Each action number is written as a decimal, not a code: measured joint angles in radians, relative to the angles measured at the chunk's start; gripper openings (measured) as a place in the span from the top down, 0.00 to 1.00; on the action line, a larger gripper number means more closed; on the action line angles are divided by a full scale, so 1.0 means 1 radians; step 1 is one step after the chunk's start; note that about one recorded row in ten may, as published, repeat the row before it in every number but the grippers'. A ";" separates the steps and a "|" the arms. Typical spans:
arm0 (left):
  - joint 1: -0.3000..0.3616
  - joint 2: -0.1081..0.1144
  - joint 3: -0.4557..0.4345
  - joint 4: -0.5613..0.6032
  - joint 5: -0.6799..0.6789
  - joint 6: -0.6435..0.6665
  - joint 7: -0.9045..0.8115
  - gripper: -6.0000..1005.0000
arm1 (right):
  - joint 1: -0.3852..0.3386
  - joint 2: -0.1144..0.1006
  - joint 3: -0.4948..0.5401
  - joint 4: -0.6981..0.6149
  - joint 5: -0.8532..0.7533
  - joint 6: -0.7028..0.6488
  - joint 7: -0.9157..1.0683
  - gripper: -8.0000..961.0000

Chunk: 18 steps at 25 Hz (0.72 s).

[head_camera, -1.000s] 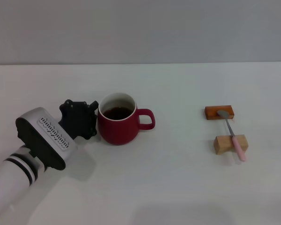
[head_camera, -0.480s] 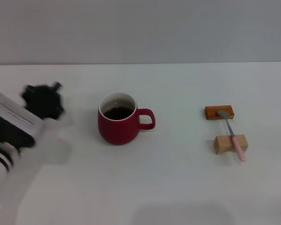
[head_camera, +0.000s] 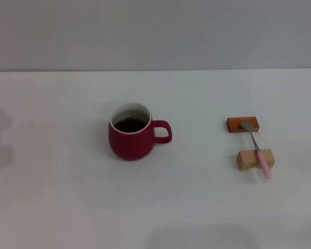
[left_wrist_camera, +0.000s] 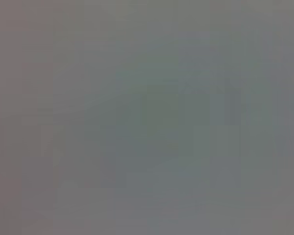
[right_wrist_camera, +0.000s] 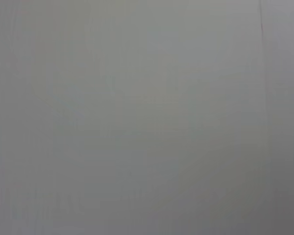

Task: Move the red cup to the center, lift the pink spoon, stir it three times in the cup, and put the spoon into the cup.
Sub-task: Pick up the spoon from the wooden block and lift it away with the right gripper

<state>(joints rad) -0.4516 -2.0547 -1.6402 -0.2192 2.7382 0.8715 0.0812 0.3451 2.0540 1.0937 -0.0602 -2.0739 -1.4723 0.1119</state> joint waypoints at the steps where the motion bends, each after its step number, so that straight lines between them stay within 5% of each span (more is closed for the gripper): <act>1: 0.004 0.002 -0.014 0.000 -0.001 -0.001 -0.032 0.89 | 0.000 0.002 0.000 0.000 0.000 0.001 0.000 0.40; 10: 0.024 0.007 -0.113 -0.008 0.001 -0.014 -0.220 0.88 | 0.001 0.011 -0.002 0.004 -0.001 0.002 -0.007 0.40; 13: 0.026 0.004 -0.115 -0.012 0.003 -0.011 -0.210 0.70 | -0.004 0.019 -0.004 0.006 -0.007 -0.001 -0.007 0.40; 18: 0.021 0.001 -0.117 -0.010 0.002 -0.012 -0.209 0.58 | -0.036 0.033 -0.014 0.050 -0.018 -0.006 -0.019 0.40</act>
<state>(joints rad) -0.4306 -2.0534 -1.7571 -0.2297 2.7406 0.8593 -0.1274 0.3090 2.0866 1.0801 -0.0104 -2.0919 -1.4783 0.0931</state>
